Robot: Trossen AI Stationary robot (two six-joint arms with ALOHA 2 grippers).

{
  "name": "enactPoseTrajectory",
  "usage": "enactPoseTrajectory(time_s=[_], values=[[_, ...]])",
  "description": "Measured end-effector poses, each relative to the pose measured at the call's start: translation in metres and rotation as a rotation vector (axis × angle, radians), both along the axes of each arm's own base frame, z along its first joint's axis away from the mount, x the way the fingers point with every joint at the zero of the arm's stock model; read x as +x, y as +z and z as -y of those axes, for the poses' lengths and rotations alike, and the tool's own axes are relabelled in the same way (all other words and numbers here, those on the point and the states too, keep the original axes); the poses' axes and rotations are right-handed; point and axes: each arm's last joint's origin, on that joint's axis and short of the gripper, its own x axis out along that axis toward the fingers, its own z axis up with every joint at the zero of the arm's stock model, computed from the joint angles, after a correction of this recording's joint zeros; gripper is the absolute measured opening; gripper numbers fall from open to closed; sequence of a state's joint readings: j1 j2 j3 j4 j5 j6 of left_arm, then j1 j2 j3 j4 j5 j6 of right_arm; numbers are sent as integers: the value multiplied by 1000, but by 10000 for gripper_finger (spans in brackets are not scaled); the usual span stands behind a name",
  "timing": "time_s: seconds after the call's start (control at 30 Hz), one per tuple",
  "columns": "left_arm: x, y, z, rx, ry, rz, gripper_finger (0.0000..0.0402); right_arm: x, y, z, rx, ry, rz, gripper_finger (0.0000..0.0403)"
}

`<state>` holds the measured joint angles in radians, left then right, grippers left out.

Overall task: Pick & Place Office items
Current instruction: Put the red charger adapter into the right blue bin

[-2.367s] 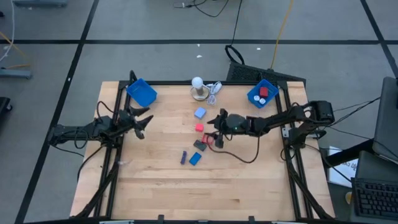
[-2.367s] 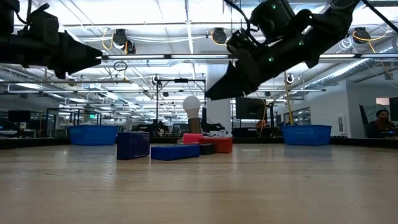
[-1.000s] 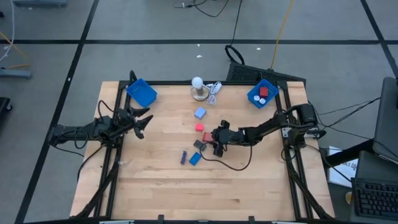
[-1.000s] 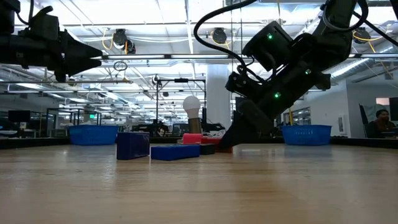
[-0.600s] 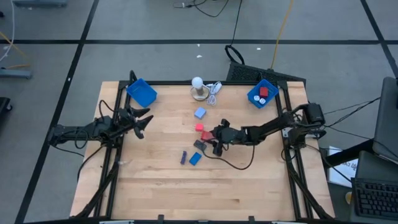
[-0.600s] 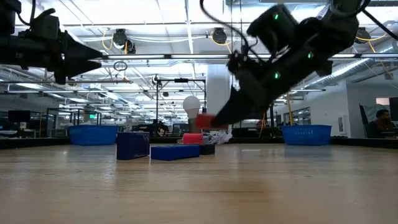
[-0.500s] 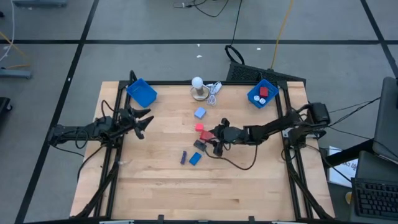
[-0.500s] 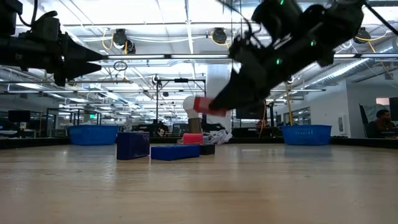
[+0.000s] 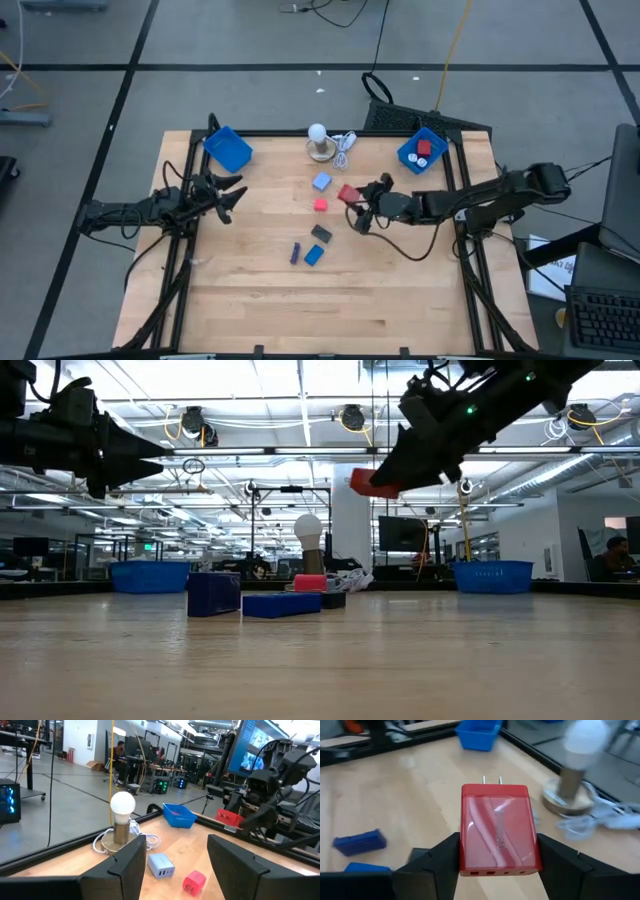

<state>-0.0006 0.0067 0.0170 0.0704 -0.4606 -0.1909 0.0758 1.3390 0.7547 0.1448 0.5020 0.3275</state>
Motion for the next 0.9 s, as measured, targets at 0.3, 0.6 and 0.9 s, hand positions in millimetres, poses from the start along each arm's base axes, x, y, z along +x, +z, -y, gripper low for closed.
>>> enactPoseTrajectory(time_s=[0.3,0.6,0.9], values=[[0,0,0,32,3,-15,214,-12,2,6,51,-163,-6,206],[0,0,0,34,3,-16,214,-17,9,25,25,-331,51,206],[0,0,0,34,3,-16,214,-28,-2,50,108,-503,-11,206]])
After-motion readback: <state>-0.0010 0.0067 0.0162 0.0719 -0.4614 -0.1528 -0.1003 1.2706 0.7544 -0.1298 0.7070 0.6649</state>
